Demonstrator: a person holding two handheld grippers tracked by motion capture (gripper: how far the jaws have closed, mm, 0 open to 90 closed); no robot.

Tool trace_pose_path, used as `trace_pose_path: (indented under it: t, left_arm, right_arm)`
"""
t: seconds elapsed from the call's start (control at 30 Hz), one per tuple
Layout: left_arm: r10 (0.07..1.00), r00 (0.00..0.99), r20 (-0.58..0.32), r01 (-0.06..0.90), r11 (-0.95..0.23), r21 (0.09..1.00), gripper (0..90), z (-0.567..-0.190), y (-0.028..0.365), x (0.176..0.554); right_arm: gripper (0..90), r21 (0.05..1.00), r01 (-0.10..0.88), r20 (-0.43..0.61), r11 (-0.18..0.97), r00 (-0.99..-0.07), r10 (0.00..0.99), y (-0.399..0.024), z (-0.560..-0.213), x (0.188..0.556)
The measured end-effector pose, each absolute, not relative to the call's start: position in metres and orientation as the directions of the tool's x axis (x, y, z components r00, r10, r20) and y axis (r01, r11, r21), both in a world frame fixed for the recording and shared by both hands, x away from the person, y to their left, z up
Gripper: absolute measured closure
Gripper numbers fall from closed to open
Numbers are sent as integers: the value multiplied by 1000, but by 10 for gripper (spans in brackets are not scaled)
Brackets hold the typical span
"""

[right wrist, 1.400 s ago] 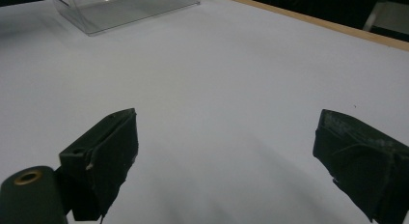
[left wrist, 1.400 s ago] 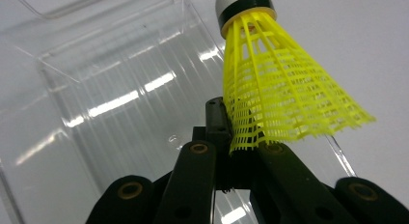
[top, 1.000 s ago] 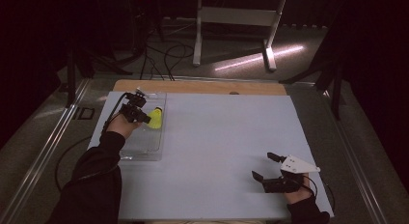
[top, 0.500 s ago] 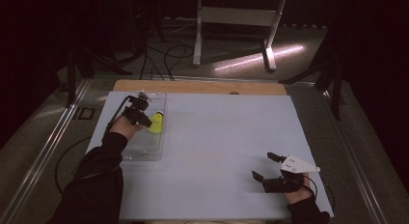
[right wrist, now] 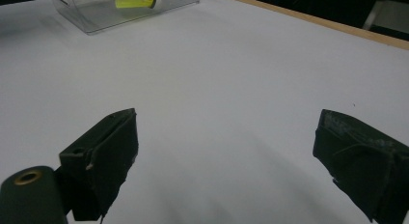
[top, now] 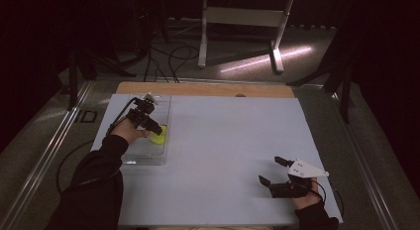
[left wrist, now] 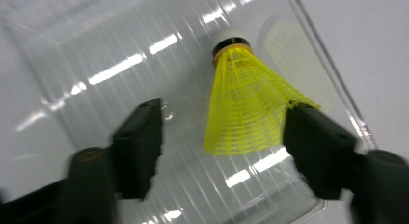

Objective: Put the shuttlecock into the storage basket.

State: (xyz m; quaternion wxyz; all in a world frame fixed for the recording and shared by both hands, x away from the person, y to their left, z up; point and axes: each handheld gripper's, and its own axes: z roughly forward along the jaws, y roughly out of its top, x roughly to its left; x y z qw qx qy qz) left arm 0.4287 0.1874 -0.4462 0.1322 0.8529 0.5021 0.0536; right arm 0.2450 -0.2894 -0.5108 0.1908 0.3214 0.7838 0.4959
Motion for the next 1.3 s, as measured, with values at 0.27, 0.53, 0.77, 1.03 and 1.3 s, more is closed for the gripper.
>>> trace_pose_path:
  t: [0.27,0.53,0.77,1.03,1.3]
  left_arm:
    - [862,505,-37,824,-469,318,146,-430,184,425]
    - [835,547,-58,799,-499,336,14,-422,180,423]
    - [810,583,-58,769,-527,361,3,-414,174,422]
    - [770,633,-86,729,-555,401,3,-406,164,418]
    - [730,676,-98,687,-576,444,2,-397,150,413]
  right_arm:
    - [88,900,314,18,302,-719,695,-289,-510,245]
    - [88,900,314,18,302,-720,694,-289,-511,245]
    - [88,900,315,18,303,-719,695,-290,-511,245]
    - [88,899,316,19,302,-719,695,-290,-511,246]
    - [88,901,315,19,299,-717,696,-290,-511,245]
